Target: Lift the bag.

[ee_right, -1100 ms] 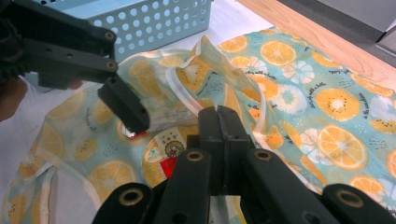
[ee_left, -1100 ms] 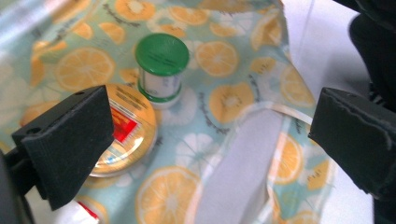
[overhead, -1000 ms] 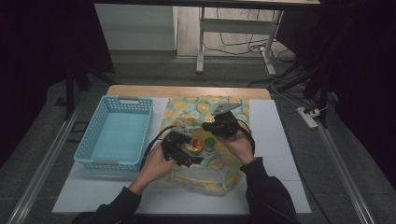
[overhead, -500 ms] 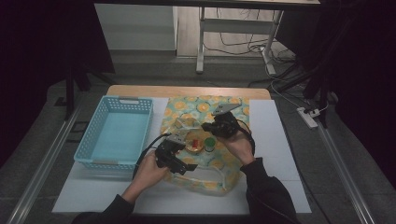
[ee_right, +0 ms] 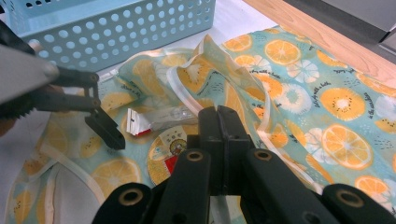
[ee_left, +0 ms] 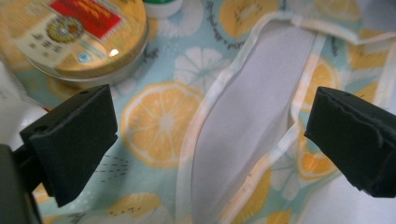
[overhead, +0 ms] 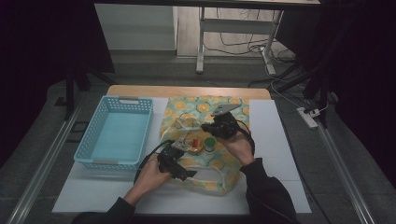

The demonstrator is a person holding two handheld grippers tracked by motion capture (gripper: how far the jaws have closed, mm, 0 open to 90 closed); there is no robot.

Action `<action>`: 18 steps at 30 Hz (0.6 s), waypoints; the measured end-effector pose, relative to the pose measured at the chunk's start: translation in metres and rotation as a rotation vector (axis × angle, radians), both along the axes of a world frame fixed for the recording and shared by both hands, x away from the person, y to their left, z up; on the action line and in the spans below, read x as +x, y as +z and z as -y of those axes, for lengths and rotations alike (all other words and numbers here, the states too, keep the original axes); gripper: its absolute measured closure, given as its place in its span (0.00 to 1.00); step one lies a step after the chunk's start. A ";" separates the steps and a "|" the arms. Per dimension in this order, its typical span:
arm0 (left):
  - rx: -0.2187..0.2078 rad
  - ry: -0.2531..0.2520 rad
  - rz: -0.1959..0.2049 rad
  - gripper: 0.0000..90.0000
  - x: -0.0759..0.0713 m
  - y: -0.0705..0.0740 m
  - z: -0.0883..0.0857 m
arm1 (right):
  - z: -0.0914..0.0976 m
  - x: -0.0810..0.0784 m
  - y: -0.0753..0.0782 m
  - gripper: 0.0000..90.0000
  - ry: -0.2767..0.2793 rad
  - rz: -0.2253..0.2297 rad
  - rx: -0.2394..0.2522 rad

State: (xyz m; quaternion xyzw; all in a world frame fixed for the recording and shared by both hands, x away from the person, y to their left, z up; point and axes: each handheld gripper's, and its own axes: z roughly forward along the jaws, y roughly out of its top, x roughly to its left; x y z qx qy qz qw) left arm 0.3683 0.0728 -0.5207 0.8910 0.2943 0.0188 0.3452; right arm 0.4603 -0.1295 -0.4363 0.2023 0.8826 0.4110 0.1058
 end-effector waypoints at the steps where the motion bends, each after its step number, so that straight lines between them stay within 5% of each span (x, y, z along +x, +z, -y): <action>1: 0.014 -0.001 0.004 0.03 0.000 -0.002 0.001 | 0.000 0.000 0.000 1.00 0.000 0.000 0.000; 6: 0.067 -0.003 0.015 0.03 0.001 -0.013 0.007 | 0.000 0.000 -0.001 1.00 -0.002 -0.003 -0.002; 12: 0.113 -0.020 0.079 0.01 0.001 -0.018 0.011 | 0.001 0.001 -0.002 1.00 -0.004 -0.005 -0.003; 18: 0.133 -0.029 0.067 0.04 0.004 -0.015 0.011 | 0.001 0.002 -0.002 1.00 -0.006 -0.007 -0.004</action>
